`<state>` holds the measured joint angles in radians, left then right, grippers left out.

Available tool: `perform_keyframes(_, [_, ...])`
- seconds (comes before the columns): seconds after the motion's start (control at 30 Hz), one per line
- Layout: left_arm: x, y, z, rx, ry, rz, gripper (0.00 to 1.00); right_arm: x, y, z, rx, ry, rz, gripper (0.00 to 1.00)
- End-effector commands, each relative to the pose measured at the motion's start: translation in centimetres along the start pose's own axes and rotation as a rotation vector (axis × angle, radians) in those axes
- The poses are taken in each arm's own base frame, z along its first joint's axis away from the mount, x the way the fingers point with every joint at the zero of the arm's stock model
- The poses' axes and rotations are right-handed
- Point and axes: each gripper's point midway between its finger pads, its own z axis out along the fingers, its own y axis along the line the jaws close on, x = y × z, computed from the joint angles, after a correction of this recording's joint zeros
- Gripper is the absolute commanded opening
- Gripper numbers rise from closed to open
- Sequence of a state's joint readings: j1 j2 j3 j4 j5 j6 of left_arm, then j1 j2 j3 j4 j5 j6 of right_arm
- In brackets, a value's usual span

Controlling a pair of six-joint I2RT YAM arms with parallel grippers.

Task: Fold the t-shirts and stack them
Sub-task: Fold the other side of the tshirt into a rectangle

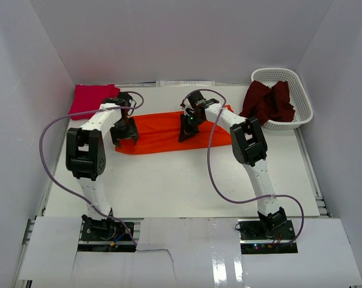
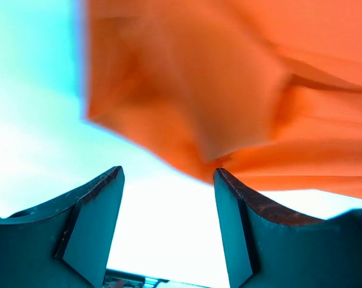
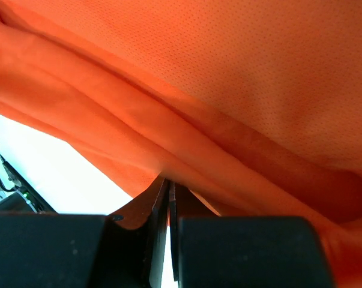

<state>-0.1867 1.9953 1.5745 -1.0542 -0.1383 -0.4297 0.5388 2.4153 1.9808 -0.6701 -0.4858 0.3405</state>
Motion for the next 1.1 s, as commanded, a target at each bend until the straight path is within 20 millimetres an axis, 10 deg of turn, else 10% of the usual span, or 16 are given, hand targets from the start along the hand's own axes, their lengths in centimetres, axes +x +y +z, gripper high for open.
perform_keyframes(0.0, [-2.0,2.6,-3.8,0.018,-0.152,-0.113,0.72,1.3,-1.3,1.5,0.027,0.04,0.008,0.08])
perform_keyframes(0.53, [-1.6,5.6,-2.9,-0.006,-0.159,-0.179,0.77,1.5,-1.1,1.3,0.025,0.042,0.004,0.08])
perform_keyframes(0.77, [-4.3,4.0,-3.6,0.415,-0.232,-0.284,0.69,1.5,-1.1,1.1,0.025,0.04,0.0,0.08])
perform_keyframes(1.07, [-7.1,2.3,-4.2,0.545,-0.272,-0.187,0.6,1.6,-1.1,1.2,0.02,0.044,0.0,0.09])
